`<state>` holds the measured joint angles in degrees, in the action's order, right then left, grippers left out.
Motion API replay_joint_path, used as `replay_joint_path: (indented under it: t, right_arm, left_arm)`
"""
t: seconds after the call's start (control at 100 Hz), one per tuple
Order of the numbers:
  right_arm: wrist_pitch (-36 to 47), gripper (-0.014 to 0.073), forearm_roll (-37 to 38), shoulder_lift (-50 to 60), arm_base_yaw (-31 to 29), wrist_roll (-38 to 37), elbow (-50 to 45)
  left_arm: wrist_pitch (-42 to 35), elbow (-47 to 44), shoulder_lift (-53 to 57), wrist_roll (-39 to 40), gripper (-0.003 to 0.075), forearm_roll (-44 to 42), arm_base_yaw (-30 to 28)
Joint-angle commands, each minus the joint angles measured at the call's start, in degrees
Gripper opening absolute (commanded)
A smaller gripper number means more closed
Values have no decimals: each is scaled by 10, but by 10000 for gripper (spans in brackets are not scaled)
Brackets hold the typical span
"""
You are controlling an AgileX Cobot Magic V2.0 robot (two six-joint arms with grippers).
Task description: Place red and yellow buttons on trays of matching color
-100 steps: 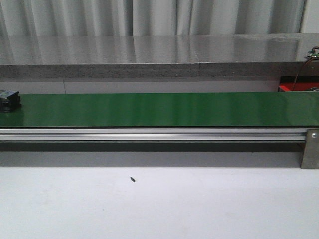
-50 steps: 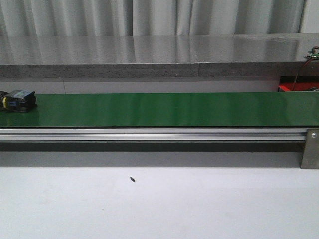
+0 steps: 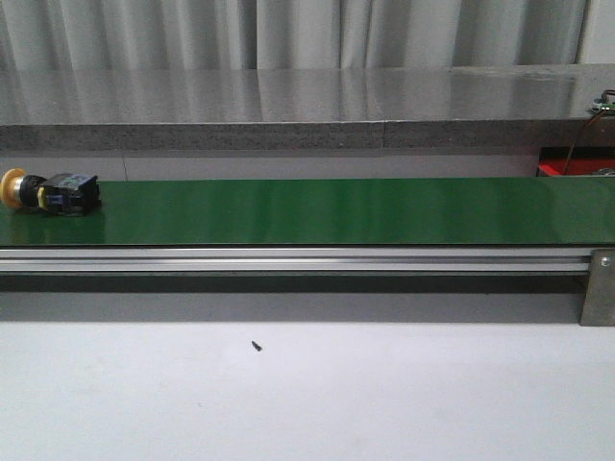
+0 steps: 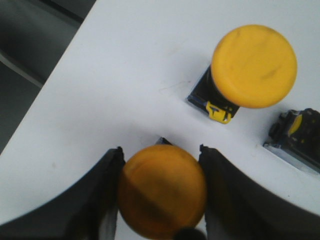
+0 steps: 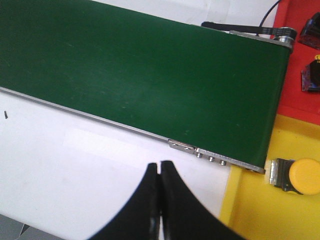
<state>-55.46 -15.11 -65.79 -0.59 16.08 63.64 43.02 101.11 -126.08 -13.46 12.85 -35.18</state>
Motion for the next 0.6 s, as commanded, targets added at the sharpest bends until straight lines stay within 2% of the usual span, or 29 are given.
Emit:
replay_joint_path:
  t: [0.0,0.08,0.17,0.39,0.59]
  right_arm:
    - [22,-71,-3,14,1,1,14]
    - [22,-71,-3,14,1,1,14]
    - [22,-71,-3,14,1,1,14]
    - [22,-71,-3,14,1,1,14]
    - [22,-71,-3,14,1,1,14]
  left_arm:
    - [-27,18,42,0,121,12,3]
    - [-26,18,54,0,36,12,3]
    - [-15,18,75,0,-14,12,3]
    - [42,18,144,-3,-19,15,10]
    - [92,18,204,-3,-19,15,57]
